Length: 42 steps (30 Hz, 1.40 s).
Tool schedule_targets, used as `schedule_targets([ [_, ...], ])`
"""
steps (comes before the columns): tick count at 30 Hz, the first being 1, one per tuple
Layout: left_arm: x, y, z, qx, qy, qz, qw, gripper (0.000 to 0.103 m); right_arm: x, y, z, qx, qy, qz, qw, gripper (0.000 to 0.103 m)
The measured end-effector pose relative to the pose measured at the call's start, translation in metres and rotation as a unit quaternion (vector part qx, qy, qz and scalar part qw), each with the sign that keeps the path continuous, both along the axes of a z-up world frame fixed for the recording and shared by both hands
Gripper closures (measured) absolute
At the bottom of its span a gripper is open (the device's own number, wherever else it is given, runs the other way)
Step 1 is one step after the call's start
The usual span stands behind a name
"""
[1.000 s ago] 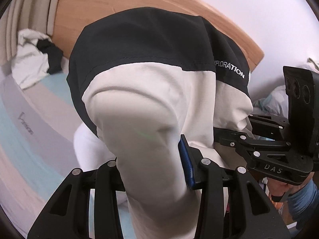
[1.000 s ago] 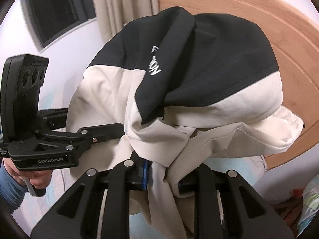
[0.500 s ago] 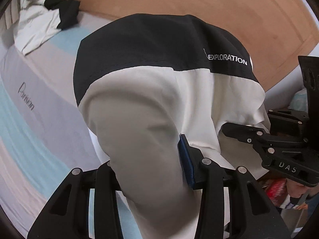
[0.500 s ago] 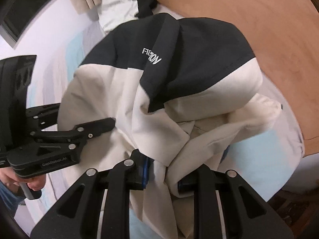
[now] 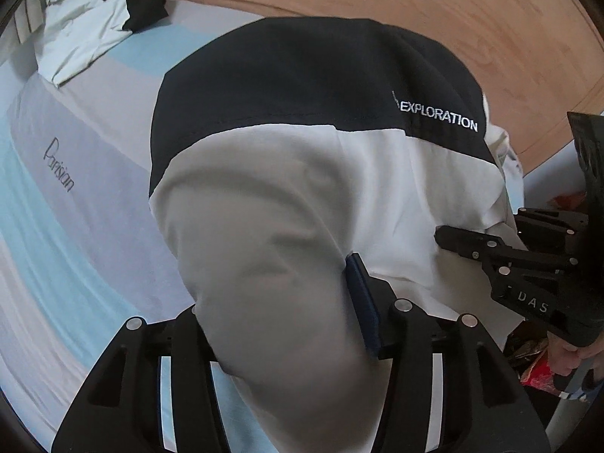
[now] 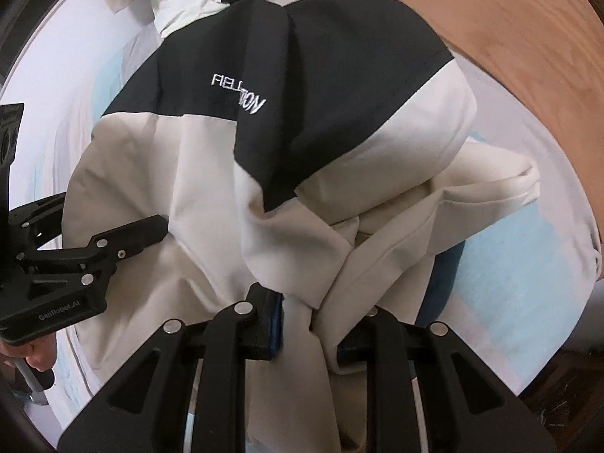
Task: Fold large clothes
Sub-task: 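Carry the jacket bundle toward the bed headboard with both grippers, then lower the bundle onto the bed and open both grippers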
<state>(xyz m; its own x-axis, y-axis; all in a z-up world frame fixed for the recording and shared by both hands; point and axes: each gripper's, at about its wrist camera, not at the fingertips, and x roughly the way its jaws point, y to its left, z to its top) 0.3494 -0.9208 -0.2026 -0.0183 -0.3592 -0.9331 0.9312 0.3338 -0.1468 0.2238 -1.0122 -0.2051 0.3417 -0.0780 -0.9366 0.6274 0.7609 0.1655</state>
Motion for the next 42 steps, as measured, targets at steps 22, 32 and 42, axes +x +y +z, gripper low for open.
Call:
schedule_targets([
  [22, -0.021, 0.018, 0.013, -0.025, -0.066, 0.016, 0.9974, 0.019, -0.034, 0.026, -0.004, -0.122, -0.001, -0.05, 0.991, 0.042],
  [32, -0.032, 0.054, 0.035, -0.067, -0.061, 0.032, 0.9954, 0.006, -0.075, 0.033, -0.002, -0.128, 0.002, -0.119, 0.985, 0.008],
  [42, -0.054, 0.157, 0.102, -0.133, -0.113, 0.066, 0.9825, 0.006, -0.13, 0.13, 0.076, -0.254, -0.046, -0.169, 0.951, 0.008],
])
